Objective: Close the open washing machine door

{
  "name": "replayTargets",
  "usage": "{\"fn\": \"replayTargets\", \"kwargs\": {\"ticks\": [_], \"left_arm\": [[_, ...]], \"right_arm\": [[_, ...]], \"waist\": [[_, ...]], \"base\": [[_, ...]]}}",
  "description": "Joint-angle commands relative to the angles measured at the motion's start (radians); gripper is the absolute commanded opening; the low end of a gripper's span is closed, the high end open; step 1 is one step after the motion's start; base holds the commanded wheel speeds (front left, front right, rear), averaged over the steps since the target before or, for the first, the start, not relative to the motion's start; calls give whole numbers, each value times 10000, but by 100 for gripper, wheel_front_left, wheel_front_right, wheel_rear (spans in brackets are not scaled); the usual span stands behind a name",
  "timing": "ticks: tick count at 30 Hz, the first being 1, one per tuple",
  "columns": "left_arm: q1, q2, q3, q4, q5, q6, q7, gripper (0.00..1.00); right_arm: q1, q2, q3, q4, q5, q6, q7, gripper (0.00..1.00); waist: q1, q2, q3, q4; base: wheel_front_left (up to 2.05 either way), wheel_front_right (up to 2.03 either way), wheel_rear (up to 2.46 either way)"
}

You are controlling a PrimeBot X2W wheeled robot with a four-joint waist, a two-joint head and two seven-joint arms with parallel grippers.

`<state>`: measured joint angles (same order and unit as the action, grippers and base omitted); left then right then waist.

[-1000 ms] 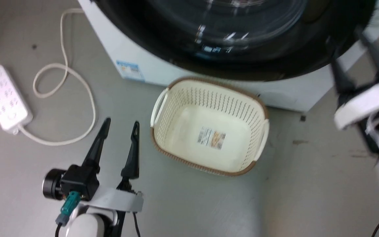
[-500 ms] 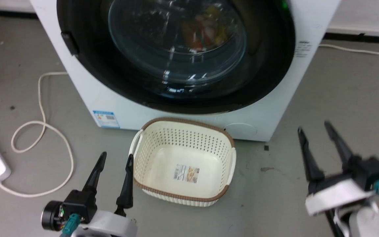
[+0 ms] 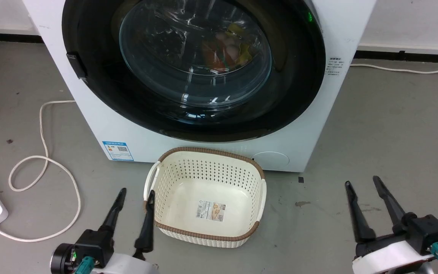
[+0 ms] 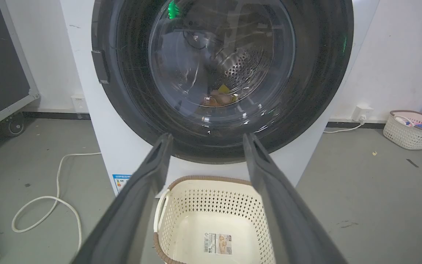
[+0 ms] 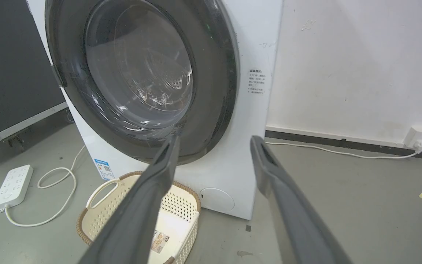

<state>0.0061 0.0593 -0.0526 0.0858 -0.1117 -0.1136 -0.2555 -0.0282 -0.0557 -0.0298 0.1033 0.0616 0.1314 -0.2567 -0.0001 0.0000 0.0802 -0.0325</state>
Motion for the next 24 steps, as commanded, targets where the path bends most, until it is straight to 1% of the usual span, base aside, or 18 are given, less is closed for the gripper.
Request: {"fn": "replayTargets", "kwargs": {"ticks": [1, 24], "left_arm": [[0, 0, -2, 0, 1, 1, 1, 0], [-12, -24, 87, -138, 177, 182, 413, 0]], "right_arm": [[0, 0, 0, -1, 0, 0, 1, 0], [42, 9, 47, -164, -98, -1, 413, 0]], "waist": [[1, 0, 0, 0], [1, 0, -132, 52]], "base": [[0, 0, 0], [0, 0, 0]]}}
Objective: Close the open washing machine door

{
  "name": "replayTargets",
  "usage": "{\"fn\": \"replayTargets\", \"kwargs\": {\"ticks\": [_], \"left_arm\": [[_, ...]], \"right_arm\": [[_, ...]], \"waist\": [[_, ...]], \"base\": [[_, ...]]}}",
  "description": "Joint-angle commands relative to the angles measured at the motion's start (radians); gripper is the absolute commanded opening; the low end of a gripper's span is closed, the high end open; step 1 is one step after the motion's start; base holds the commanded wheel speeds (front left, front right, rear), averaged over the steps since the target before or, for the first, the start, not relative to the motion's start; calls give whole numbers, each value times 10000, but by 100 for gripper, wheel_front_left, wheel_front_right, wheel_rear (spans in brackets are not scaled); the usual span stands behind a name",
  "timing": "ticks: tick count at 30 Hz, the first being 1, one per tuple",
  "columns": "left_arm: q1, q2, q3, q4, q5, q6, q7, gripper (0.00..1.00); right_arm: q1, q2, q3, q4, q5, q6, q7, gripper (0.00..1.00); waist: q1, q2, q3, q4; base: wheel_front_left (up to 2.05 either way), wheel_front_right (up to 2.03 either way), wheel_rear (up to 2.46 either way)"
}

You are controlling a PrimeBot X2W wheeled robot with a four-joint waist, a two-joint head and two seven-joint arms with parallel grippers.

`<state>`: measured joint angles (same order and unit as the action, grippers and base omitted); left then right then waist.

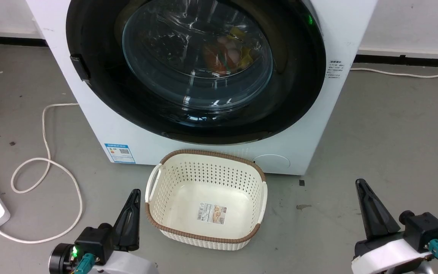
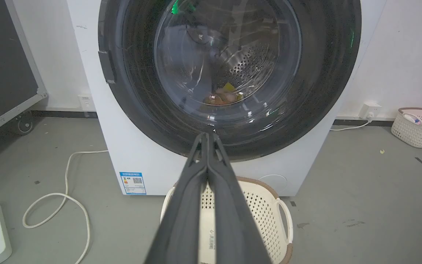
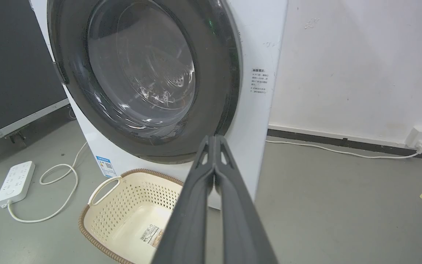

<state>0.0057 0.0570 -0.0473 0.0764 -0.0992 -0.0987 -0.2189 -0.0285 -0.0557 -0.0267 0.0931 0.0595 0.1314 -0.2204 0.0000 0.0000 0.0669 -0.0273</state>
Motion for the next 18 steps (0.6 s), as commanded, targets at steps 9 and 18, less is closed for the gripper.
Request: {"fn": "replayTargets", "kwargs": {"ticks": [9, 18], "left_arm": [[-12, -7, 71, -105, 133, 114, 230, 0], [-17, -12, 108, -167, 213, 195, 413, 0]], "right_arm": [[66, 13, 38, -136, -121, -2, 235, 0], [86, 16, 59, -210, -165, -2, 419, 0]], "waist": [[0, 0, -56, 23], [0, 0, -113, 46]], "base": [[0, 0, 0], [0, 0, 0]]}}
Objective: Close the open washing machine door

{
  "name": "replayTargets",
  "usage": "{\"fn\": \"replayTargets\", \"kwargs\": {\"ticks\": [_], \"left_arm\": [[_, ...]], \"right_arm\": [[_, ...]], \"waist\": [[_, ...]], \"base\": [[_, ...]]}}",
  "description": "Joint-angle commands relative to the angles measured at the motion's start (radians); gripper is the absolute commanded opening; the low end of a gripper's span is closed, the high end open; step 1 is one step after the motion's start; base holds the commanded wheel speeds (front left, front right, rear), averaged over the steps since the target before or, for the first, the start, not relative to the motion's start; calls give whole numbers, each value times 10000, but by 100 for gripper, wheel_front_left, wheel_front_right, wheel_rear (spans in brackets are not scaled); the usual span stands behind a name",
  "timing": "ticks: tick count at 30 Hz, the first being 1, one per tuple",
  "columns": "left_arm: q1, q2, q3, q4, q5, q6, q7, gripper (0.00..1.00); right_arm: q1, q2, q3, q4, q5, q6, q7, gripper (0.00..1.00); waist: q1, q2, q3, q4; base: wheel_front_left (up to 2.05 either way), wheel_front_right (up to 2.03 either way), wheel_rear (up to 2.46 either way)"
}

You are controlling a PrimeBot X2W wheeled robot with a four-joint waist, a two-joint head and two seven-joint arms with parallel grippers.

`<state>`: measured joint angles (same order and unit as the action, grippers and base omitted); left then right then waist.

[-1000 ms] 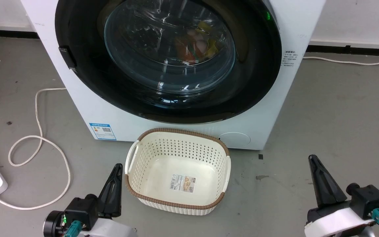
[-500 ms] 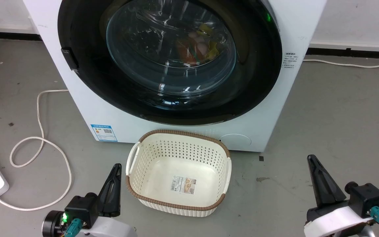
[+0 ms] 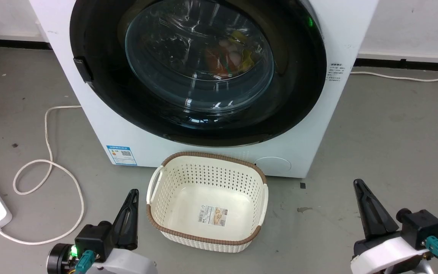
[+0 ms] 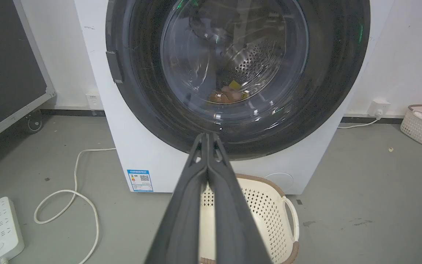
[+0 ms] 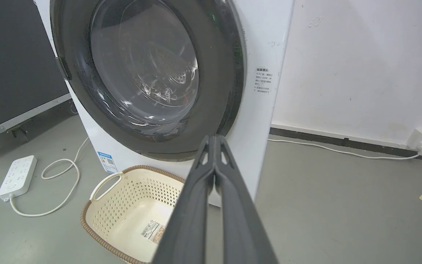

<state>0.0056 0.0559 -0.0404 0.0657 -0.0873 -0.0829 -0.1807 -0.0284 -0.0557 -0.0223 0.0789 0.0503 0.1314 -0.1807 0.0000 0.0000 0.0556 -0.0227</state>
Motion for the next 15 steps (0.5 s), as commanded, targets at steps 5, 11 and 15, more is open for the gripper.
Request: {"fn": "replayTargets", "kwargs": {"ticks": [5, 11, 15], "left_arm": [[-18, -4, 60, -94, 139, 83, 133, 0], [-21, -8, 85, -135, 193, 138, 256, 0], [-23, -11, 102, -162, 228, 174, 337, 0]], "right_arm": [[97, 19, 27, -110, -98, -3, 124, 0], [110, 21, 42, -160, -128, -3, 248, 0], [120, 23, 51, -193, -147, -3, 329, 0]], "waist": [[0, 0, -32, 13], [0, 0, -70, 29], [0, 0, -96, 39]], "base": [[0, 0, 0], [0, 0, 0], [0, 0, 0]]}}
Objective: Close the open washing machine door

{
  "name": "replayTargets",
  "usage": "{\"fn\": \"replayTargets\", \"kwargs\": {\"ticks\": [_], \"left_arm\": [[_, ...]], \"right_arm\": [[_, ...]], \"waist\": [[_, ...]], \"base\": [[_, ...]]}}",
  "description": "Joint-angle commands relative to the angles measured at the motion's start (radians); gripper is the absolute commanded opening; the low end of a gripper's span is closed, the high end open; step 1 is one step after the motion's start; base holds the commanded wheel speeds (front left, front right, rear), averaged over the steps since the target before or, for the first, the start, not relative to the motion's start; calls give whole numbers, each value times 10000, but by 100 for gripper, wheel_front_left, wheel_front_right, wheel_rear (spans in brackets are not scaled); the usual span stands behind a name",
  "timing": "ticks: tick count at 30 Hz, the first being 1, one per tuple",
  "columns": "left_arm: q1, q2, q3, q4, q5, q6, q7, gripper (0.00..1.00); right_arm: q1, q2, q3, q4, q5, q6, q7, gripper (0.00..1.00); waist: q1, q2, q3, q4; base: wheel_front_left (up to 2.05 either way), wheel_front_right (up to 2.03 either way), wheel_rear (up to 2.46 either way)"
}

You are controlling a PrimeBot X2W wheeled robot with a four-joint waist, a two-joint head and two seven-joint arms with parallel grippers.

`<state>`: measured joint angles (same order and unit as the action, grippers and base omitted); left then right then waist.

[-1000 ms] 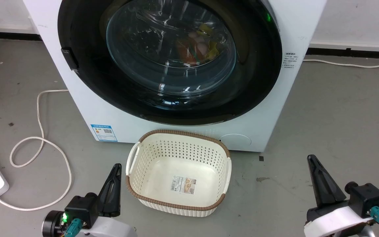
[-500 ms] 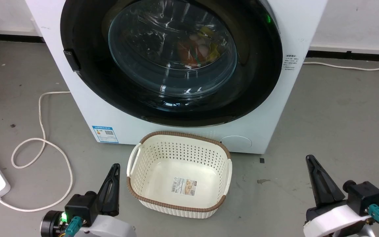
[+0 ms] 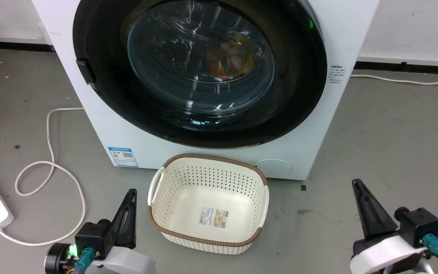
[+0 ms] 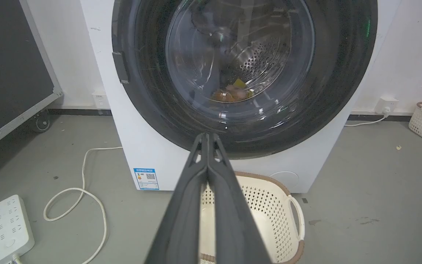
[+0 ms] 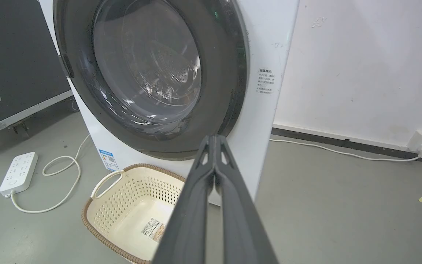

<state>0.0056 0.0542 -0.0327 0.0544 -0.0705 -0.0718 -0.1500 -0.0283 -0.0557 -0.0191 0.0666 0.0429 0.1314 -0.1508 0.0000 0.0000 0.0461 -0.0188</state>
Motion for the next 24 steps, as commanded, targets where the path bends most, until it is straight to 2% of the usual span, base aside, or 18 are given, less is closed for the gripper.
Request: {"fn": "replayTargets", "kwargs": {"ticks": [1, 24], "left_arm": [[-23, 6, 29, -56, 69, 72, 51, 0], [-34, -9, 125, -213, 274, 281, 519, 0]], "right_arm": [[121, 23, 21, -78, -77, -3, 51, 0], [173, 34, 76, -268, -191, -5, 521, 0]], "waist": [[0, 0, -8, 3], [0, 0, -154, 63]], "base": [[0, 0, 0], [0, 0, 0]]}}
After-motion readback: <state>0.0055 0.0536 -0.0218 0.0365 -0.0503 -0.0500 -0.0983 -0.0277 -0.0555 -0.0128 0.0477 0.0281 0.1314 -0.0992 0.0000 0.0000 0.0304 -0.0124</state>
